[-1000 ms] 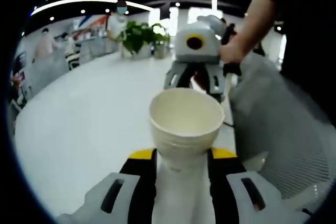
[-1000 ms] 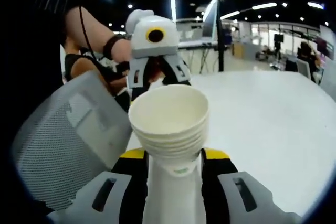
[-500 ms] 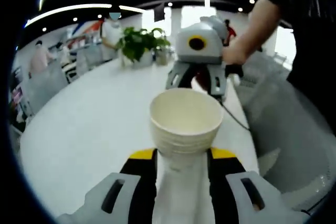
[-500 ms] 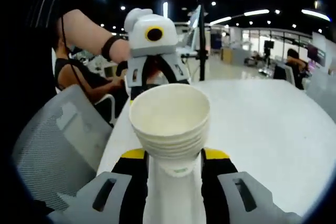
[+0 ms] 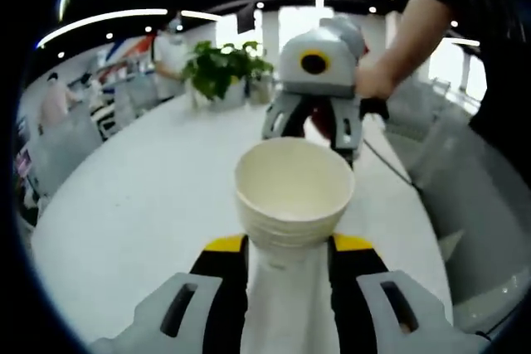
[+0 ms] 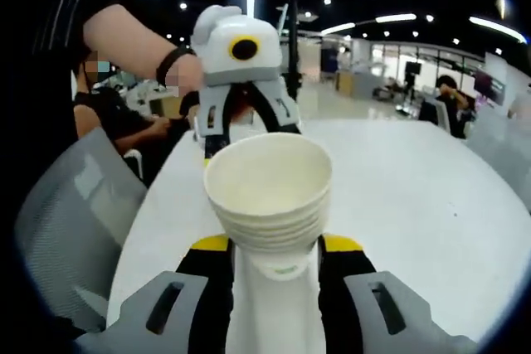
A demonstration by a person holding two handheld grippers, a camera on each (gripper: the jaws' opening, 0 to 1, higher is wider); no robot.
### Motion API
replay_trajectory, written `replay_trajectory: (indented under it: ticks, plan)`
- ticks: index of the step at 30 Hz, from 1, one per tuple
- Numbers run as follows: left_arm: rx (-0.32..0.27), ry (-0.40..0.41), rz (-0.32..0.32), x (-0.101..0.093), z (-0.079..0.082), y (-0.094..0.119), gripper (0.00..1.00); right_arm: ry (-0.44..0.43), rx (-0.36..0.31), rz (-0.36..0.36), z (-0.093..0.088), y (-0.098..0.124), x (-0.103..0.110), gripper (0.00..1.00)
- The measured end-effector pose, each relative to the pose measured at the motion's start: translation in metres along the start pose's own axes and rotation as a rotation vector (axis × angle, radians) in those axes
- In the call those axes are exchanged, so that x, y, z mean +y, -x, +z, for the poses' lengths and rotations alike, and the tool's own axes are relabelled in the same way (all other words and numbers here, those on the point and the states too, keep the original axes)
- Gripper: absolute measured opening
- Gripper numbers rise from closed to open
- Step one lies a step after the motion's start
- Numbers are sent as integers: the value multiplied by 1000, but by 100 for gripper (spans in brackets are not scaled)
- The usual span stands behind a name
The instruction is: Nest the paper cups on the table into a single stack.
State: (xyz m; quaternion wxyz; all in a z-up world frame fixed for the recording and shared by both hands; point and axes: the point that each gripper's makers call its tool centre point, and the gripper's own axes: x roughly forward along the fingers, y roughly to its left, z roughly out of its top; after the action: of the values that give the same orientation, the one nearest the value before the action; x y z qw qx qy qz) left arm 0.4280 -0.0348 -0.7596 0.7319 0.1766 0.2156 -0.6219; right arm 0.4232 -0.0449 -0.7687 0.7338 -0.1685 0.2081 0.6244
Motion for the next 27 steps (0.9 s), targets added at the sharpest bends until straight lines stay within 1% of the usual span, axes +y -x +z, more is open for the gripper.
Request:
replay_trajectory:
  ticks: [3, 6, 8, 12, 15, 19, 20, 23, 27]
  plan:
    - [6, 7, 0, 12, 0, -7, 36, -10, 2, -5, -5, -2, -14, 36]
    - [21, 11, -1, 25, -5, -14, 36, -23, 9, -9, -10, -9, -29, 37]
    - [27, 27, 1, 34, -8, -17, 36, -33, 10, -12, -12, -11, -36, 37]
    - [29, 45, 7, 44, -9, -24, 36, -47, 9, -25, -17, -14, -47, 37]
    - [31, 44, 3, 48, -13, -27, 36, -48, 15, -23, -21, -15, -51, 37]
    - [41, 64, -10, 50, -17, -35, 36, -67, 21, -14, -29, -18, -55, 37]
    - [29, 61, -11, 52, -16, -36, 36, -75, 19, -17, -31, -18, -56, 37]
    - [17, 75, -5, 56, -13, -38, 36, -89, -7, -31, -30, -16, -64, 37]
    - [19, 70, -6, 58, -11, -39, 36, -90, -4, -33, -30, -15, -65, 38]
